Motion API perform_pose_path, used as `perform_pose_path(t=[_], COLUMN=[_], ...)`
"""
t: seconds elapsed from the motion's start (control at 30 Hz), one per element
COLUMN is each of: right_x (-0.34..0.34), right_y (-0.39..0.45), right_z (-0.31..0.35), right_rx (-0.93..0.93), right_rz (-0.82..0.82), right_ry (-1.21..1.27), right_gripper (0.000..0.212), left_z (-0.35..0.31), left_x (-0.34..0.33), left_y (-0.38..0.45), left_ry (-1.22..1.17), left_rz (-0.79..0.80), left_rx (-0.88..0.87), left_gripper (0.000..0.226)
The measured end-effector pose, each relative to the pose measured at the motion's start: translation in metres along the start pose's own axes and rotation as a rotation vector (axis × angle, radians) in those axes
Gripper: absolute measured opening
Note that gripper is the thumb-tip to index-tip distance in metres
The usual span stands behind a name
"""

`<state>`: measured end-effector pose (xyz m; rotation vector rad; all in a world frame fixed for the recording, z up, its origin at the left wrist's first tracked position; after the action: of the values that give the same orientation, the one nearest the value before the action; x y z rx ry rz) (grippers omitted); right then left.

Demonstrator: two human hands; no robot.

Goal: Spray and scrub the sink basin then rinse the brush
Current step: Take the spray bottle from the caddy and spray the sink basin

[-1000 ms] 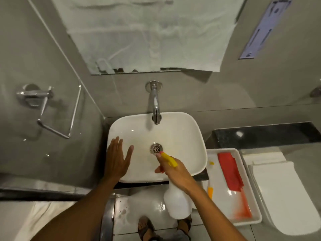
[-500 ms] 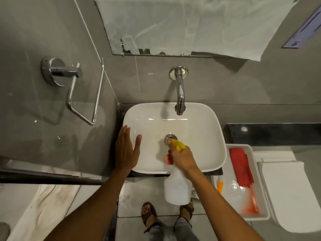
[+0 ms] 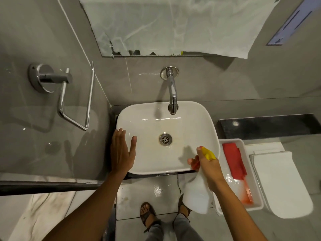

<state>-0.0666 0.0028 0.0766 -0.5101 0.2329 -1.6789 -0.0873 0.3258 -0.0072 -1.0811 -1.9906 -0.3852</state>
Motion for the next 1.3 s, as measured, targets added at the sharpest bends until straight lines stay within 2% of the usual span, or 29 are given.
perform_pose_path(t=[0.1,0.23,0.33,0.47,0.53,0.7,0.8,0.93,1.1,1.3], right_x=[0.008,0.002,-0.021,-0.058,-0.078,-0.119,-0.131,-0.137,-0.113,-0.059], right_y=[-0.015,-0.038,-0.055,-0.063,-0.065,-0.058,-0.046,-0.024,0.009,0.030], right_z=[-0.004,-0.010,-0.010,-0.011,-0.008,0.017,0.028,0.045,0.051,0.041], right_rx=[-0.009,-0.008,-0.077,-0.078,-0.065,-0.037,0.024,0.039,0.071,0.014], right_rz=[0.013,0.082,0.202,0.346,0.363,0.442,0.395,0.286,0.076,-0.042], right_ry=[0.074,-0.027,0.045,-0.087,-0.142,-0.036,-0.127,0.028,-0.031,-0.051], right_gripper=[0.033,0.036,0.025,0.035,0.040,0.026,0.026,0.018,0.010,0.030], left_z=[0.001,-0.001,-0.002,-0.002,-0.002,-0.002,-0.001,-0.001,0.002,0.001], left_x=[0.000,0.001,0.003,0.005,0.005,0.005,0.005,0.003,0.002,0.002], left_y=[0.000,-0.002,-0.003,-0.005,-0.005,-0.005,-0.005,-0.003,-0.002,-0.001], left_ry=[0.006,-0.005,-0.014,-0.024,-0.030,-0.052,-0.069,-0.071,-0.046,-0.028], left_rz=[-0.003,-0.006,-0.009,-0.006,-0.004,-0.006,-0.004,-0.001,0.006,0.000], left_rx=[-0.010,-0.021,-0.018,-0.015,-0.013,-0.024,-0.018,-0.012,-0.007,-0.005], left_gripper=[0.082,0.080,0.080,0.082,0.083,0.084,0.084,0.084,0.084,0.083])
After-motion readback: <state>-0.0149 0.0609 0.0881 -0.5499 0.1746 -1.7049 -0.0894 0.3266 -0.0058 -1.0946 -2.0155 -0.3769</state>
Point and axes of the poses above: each hand's wrist, its own y-axis towards the middle knuckle, its own x-axis out of the back of the hand, z = x × y, the point moved 2 cm from there along y, towards the middle knuckle, and after that the axes turned 10 degrees about x, right-handed, at the moved point
